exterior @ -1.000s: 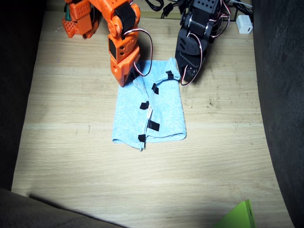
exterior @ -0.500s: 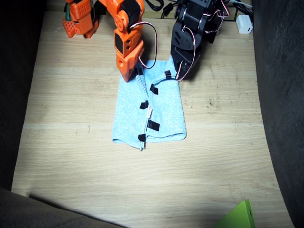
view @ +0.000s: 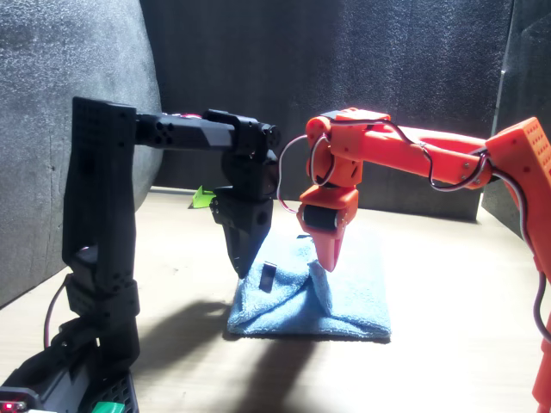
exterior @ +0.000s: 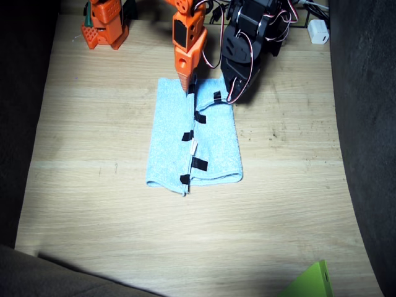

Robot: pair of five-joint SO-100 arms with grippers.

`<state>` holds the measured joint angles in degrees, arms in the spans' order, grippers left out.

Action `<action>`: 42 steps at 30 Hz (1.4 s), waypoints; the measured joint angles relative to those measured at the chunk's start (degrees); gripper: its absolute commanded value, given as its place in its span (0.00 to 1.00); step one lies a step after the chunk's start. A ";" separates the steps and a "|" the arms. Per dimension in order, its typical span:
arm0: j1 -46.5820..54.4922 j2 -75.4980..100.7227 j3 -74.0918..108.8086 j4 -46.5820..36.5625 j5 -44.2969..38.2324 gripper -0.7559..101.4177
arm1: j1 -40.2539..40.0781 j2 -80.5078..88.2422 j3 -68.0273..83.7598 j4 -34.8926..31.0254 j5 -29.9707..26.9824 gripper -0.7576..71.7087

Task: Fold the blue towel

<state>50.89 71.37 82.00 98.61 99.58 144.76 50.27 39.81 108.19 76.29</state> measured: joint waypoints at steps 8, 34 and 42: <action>-0.18 1.05 0.35 -0.44 0.00 0.01 | -0.62 4.22 -0.18 1.76 0.00 0.01; -19.42 -16.26 -28.92 16.79 0.79 0.01 | -26.02 35.07 34.98 -6.86 -3.96 0.01; -13.36 -14.68 -34.19 18.02 1.85 0.01 | -31.29 35.86 39.90 -9.67 -4.13 0.01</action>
<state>37.53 56.69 47.81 116.63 101.43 113.47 86.13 79.72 98.53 72.16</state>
